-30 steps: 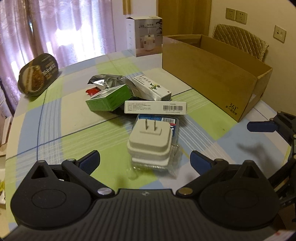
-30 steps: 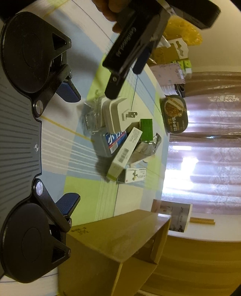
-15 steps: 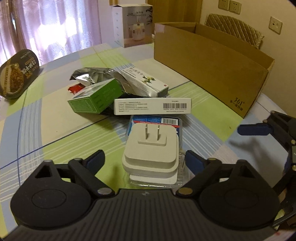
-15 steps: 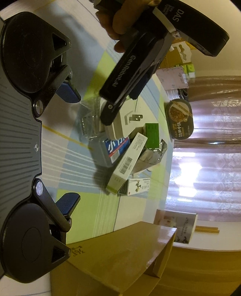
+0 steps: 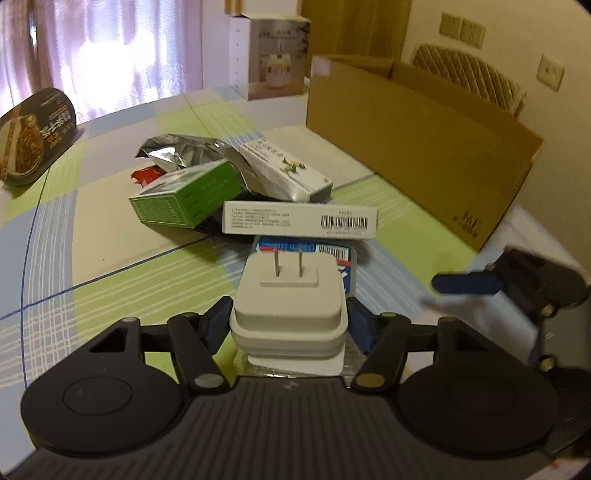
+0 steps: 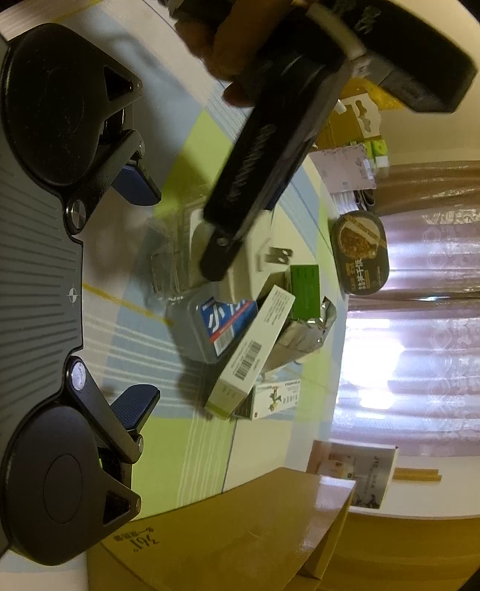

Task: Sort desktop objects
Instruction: 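Grasp the white plug adapter with the left tool while the right tool grasps the clear wrapped square, then lift the white plug adapter with the left tool while the right tool lifts the clear wrapped square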

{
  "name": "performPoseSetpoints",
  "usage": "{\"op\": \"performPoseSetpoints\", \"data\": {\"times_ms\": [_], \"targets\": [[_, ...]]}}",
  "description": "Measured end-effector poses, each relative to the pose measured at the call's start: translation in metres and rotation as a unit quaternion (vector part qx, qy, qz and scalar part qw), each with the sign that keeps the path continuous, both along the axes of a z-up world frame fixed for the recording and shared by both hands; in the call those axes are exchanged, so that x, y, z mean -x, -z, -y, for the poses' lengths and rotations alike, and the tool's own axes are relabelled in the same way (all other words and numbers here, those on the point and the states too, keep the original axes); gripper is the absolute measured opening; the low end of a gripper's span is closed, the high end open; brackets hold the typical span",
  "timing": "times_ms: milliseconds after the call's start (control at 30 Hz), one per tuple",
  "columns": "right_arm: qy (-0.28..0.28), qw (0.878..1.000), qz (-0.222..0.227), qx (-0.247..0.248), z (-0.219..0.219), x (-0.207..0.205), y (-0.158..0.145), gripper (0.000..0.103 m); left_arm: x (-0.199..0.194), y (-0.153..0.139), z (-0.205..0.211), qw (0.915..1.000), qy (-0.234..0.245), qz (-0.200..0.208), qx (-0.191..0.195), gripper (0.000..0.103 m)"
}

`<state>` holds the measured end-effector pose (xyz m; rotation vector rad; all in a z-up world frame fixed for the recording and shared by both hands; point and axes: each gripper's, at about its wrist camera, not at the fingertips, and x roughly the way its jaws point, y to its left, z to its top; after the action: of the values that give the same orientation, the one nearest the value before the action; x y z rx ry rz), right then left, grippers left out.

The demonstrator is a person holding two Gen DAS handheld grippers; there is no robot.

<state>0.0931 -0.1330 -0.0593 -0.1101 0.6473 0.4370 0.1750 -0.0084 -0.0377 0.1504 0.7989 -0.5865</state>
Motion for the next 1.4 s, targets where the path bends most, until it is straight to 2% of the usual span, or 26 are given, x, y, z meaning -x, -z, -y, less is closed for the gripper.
{"op": "performPoseSetpoints", "data": {"times_ms": [133,300,500,567,600,633,700,767,800,867,900,1233,1300,1333,1367,1400], "targets": [[-0.015,1.0,0.0,-0.001,-0.009,-0.002,0.002,0.101,0.009,-0.011,-0.02,0.9993,-0.034,0.015,0.001,0.06],[-0.038,0.999,0.003,0.0,-0.022,-0.01,0.006,0.099,0.02,-0.009,-0.049,0.9979,-0.063,0.008,-0.007,0.06],[-0.056,0.998,0.001,0.009,-0.034,-0.022,0.011,0.088,0.041,0.009,-0.074,0.9965,-0.08,-0.02,-0.015,0.061],[-0.061,0.998,0.0,0.008,-0.037,-0.025,0.011,0.086,0.047,0.013,-0.079,0.9959,-0.087,-0.023,-0.008,0.068],[-0.062,0.998,0.0,0.008,-0.038,-0.026,0.011,0.085,0.05,0.014,-0.082,0.9957,-0.09,-0.024,-0.004,0.076],[-0.063,0.998,0.0,0.009,-0.039,-0.028,0.011,0.084,0.052,0.015,-0.084,0.9954,-0.093,-0.023,0.0,0.079],[-0.063,0.998,-0.001,0.009,-0.041,-0.03,0.012,0.078,0.054,0.016,-0.086,0.9947,-0.1,-0.022,0.003,0.081],[-0.061,0.998,-0.006,0.009,-0.04,-0.032,0.012,0.053,0.055,0.016,-0.086,0.9947,-0.101,-0.021,0.001,0.082],[-0.061,0.998,-0.009,0.008,-0.039,-0.033,0.011,0.052,0.055,0.016,-0.084,0.9949,-0.099,-0.02,-0.003,0.082],[-0.064,0.998,-0.01,0.014,-0.037,-0.031,0.01,0.037,0.056,0.017,-0.08,0.9955,-0.093,-0.016,-0.012,0.082],[-0.065,0.998,-0.01,0.018,-0.035,-0.029,0.009,0.036,0.057,0.017,-0.078,0.9957,-0.09,-0.013,-0.015,0.082],[-0.023,0.997,-0.016,0.065,0.016,0.021,0.003,0.037,0.062,0.022,-0.057,0.997,-0.072,-0.004,-0.029,0.083],[-0.017,0.997,-0.011,0.068,0.023,0.029,0.004,0.055,0.061,0.024,-0.055,0.9966,-0.076,-0.001,-0.032,0.083],[-0.014,0.998,-0.009,0.067,0.026,0.032,0.005,0.07,0.061,0.025,-0.054,0.9963,-0.08,0.001,-0.032,0.083],[-0.011,0.998,-0.005,0.068,0.026,0.034,0.006,0.08,0.06,0.025,-0.054,0.996,-0.083,0.003,-0.032,0.083],[-0.009,0.997,0.0,0.072,0.026,0.035,0.007,0.081,0.058,0.026,-0.053,0.9955,-0.088,0.005,-0.035,0.083]]}}
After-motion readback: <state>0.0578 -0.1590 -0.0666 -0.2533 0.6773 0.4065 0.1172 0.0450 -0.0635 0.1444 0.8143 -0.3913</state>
